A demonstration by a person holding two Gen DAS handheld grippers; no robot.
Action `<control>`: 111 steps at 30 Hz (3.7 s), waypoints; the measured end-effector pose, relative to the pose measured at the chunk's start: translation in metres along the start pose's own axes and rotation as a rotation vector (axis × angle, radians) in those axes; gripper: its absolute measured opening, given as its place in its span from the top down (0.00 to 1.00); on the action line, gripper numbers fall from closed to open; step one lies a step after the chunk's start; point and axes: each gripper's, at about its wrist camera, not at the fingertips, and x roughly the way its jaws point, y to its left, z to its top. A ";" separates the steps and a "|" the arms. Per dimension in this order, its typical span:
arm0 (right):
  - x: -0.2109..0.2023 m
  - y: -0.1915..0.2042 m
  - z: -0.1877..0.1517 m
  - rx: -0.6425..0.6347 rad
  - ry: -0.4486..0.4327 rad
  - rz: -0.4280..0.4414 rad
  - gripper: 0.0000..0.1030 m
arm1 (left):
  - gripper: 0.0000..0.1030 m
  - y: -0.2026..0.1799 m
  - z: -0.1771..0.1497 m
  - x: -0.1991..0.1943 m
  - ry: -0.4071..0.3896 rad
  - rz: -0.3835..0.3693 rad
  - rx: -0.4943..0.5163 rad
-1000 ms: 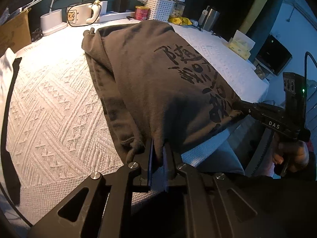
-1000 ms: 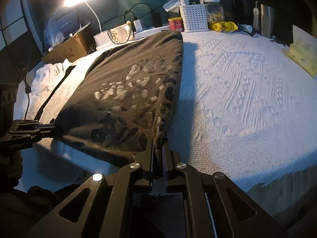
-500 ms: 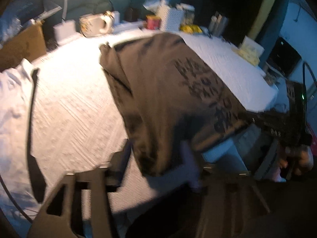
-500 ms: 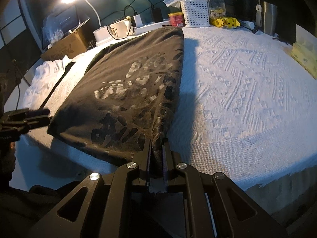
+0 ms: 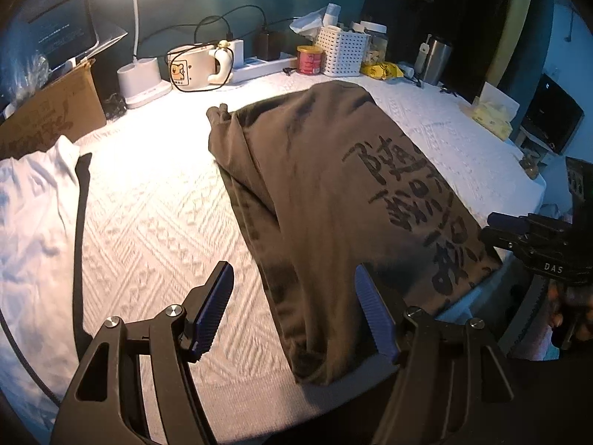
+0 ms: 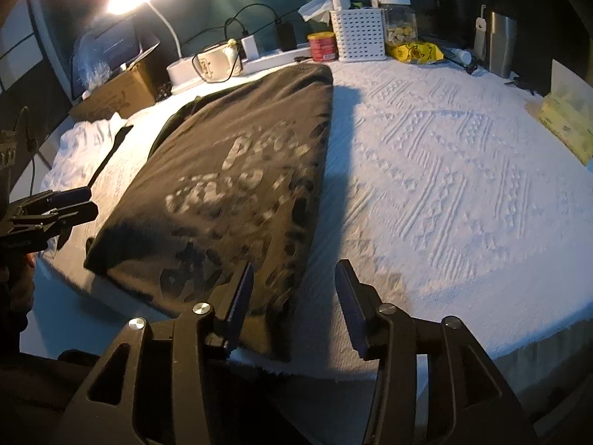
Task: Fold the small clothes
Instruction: 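Open both grippers and move them to the shirt's end, then grasp the shirt end with both grippers and lift it, then hold the lifted shirt end up with both grippers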
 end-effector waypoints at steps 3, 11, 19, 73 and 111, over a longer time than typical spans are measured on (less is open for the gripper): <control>0.003 -0.005 0.008 0.004 -0.003 -0.007 0.53 | 0.34 0.002 0.008 0.003 -0.008 0.004 -0.005; 0.014 -0.016 0.030 0.000 0.003 -0.020 0.53 | 0.34 0.009 0.026 0.018 -0.006 0.003 -0.028; 0.030 -0.024 0.049 -0.001 0.014 -0.042 0.53 | 0.34 0.019 0.041 0.031 -0.006 -0.006 -0.052; 0.171 -0.034 0.187 -0.005 0.019 0.085 0.40 | 0.31 0.061 0.137 0.156 0.006 -0.094 0.016; 0.053 0.034 0.163 -0.169 -0.242 0.178 0.90 | 0.81 -0.009 0.118 0.058 -0.263 -0.167 0.107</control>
